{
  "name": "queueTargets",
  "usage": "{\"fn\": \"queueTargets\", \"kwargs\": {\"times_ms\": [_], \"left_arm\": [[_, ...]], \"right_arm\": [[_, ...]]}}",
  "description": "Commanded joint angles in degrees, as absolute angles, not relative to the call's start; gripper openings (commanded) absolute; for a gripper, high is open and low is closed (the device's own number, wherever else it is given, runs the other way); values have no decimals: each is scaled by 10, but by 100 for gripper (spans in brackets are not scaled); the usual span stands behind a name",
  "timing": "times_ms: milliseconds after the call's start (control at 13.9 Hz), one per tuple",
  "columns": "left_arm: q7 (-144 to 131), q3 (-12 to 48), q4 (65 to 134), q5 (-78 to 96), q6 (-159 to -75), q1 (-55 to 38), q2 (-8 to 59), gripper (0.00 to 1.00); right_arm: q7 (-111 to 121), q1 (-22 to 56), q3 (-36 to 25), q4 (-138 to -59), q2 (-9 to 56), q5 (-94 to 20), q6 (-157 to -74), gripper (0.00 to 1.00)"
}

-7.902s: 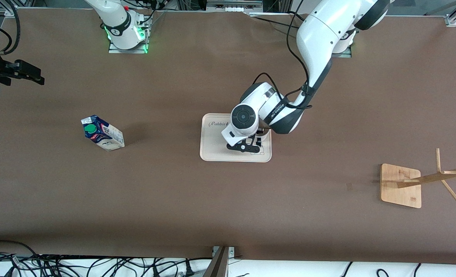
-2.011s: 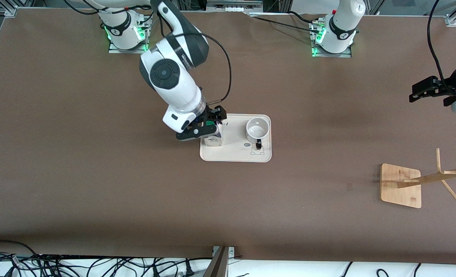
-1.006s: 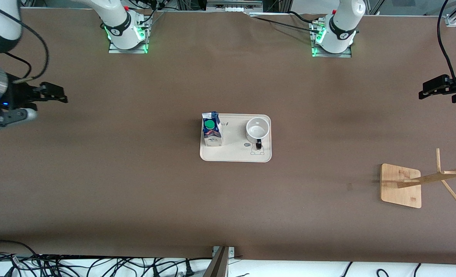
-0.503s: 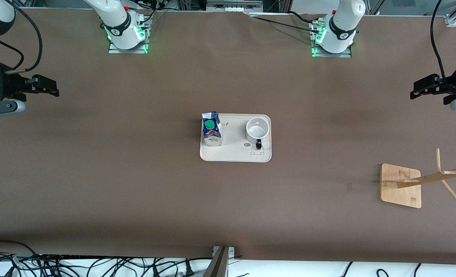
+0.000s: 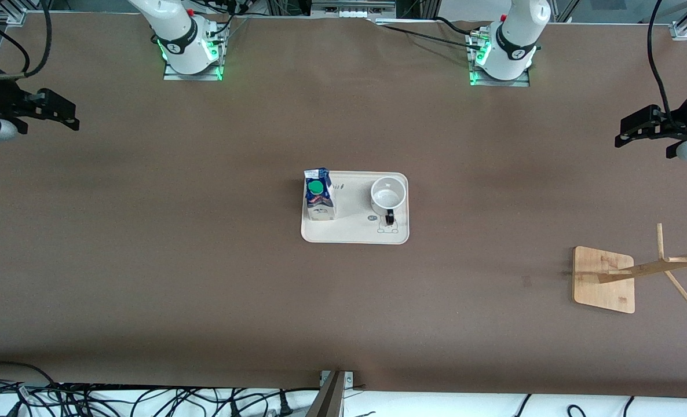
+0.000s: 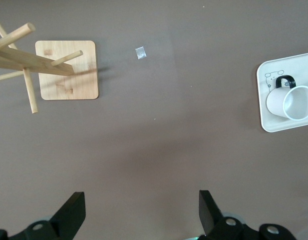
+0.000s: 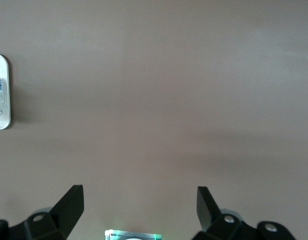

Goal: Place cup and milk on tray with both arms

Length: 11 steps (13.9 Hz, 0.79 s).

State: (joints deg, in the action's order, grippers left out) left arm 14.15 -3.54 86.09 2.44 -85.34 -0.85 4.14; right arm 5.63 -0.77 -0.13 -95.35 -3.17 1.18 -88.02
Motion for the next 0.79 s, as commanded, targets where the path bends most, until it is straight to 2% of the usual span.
{"fn": "queueTargets", "kwargs": {"times_ms": [0, 287, 718], "left_arm": [[155, -38, 855, 33, -845, -20, 35, 100], [156, -53, 855, 32, -844, -45, 35, 100], [158, -54, 882, 33, -853, -33, 18, 100]], "right_arm": [[48, -3, -17, -962, -40, 12, -875, 100], [47, 5, -18, -917, 2, 11, -863, 100], [48, 7, -15, -916, 2, 12, -860, 100]]}}
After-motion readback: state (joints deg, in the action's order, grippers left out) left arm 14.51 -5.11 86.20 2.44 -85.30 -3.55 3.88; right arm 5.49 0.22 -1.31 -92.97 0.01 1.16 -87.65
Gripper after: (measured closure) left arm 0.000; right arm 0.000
